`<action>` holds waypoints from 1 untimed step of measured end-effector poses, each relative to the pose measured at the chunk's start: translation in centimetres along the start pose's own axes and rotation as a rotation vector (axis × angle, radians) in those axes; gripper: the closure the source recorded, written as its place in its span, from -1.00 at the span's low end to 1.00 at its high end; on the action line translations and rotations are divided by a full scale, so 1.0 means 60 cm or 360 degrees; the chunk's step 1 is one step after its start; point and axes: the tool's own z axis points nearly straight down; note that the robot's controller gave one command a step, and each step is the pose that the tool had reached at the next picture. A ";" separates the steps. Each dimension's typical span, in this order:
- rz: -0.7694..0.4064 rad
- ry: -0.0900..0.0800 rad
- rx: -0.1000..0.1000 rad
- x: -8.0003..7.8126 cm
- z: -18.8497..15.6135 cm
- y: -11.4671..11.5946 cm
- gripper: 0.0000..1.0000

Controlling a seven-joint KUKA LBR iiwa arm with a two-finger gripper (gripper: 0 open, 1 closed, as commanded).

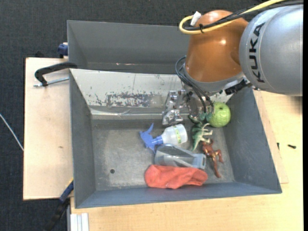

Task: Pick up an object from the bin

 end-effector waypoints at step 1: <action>0.0000 0.0001 0.0000 0.000 0.000 0.000 1.00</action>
Offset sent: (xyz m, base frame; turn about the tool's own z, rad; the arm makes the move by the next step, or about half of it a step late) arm 0.0204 -0.0164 -0.0987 -0.3431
